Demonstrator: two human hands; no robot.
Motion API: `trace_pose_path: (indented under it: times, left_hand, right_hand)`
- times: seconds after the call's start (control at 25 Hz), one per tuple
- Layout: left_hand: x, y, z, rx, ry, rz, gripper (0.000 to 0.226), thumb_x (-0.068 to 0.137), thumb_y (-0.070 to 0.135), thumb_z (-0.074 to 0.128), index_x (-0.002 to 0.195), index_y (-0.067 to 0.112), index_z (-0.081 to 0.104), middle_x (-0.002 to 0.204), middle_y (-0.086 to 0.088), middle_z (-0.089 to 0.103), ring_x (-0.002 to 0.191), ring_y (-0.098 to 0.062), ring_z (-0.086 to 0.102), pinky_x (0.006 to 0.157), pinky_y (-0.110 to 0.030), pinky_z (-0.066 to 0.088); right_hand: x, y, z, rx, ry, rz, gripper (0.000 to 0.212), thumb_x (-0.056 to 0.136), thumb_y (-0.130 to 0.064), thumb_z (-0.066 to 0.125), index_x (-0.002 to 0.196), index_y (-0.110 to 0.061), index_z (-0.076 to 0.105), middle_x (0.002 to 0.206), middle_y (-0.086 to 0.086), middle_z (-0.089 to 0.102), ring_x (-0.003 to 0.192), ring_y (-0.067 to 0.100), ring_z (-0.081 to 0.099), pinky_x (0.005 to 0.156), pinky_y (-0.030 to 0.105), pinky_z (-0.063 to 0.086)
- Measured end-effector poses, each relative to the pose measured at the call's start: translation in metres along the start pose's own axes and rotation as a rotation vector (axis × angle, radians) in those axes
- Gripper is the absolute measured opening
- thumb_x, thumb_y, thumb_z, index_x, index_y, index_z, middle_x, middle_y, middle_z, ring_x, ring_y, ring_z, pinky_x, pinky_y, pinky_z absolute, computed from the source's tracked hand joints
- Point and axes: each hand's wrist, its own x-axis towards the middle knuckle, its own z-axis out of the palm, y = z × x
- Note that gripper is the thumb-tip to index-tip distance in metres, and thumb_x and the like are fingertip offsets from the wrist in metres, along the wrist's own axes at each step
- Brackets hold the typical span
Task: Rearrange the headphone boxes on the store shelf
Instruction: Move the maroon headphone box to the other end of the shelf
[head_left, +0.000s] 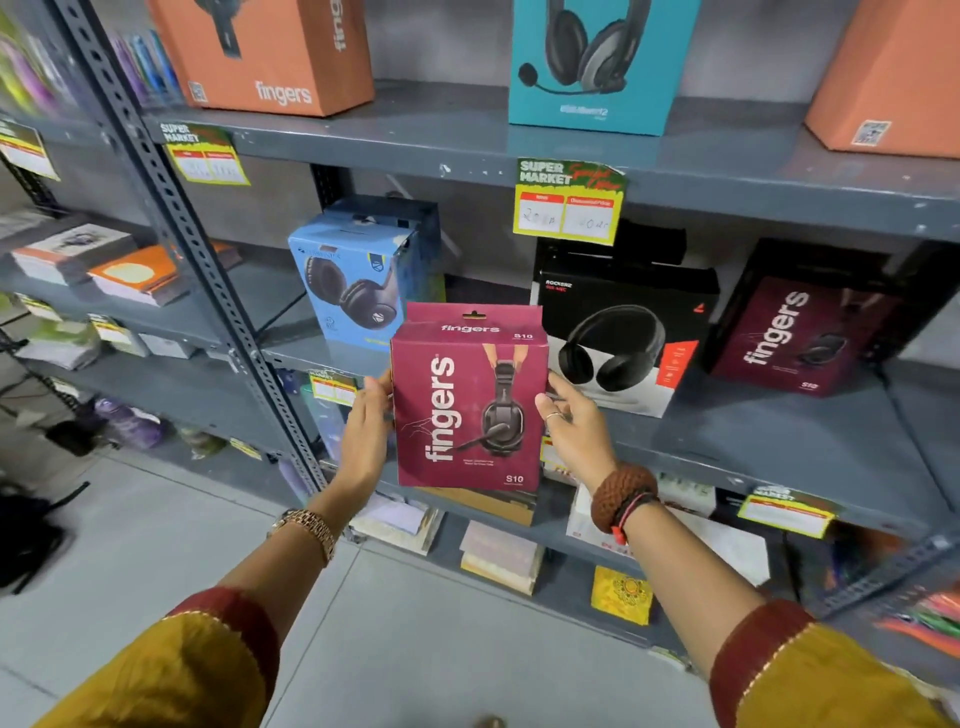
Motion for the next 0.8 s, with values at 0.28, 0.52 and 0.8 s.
trace_pose_path:
  times: [0.28,0.52,0.8]
  left_hand:
    - [-0.068,0.006,0.088,-0.007,-0.146,-0.03,0.061,0.089,0.062,0.02,0.137,0.032,0.043,0.137,-0.006,0.052,0.122,-0.024,0.052,0.104,-0.04,0.043]
    - [-0.08,0.028,0.203,0.007,-0.427,0.01,0.06,0.086,0.066,0.022,0.134,0.037,0.043,0.135,0.003,0.051,0.121,-0.012,0.051,0.1,-0.034,0.043]
    - [-0.069,0.043,0.312,-0.063,-0.606,-0.002,0.036,0.094,0.054,0.013,0.111,0.052,0.044,0.122,0.019,0.051,0.115,-0.001,0.048,0.1,-0.031,0.036]
  right_hand:
    - [-0.079,0.035,-0.091,0.016,0.156,0.045,0.043,0.094,-0.019,0.046,0.137,-0.016,0.044,0.125,-0.003,0.057,0.11,0.013,0.052,0.101,0.029,0.041]
    - [-0.097,0.071,-0.197,0.058,0.372,0.116,0.041,0.094,-0.021,0.046,0.135,-0.015,0.048,0.135,0.004,0.056,0.124,0.018,0.051,0.11,0.039,0.039]
    - [-0.078,0.102,-0.277,0.313,0.595,0.218,0.046,0.094,-0.032,0.044,0.137,-0.015,0.043,0.143,0.006,0.046,0.127,0.017,0.046,0.112,0.039,0.035]
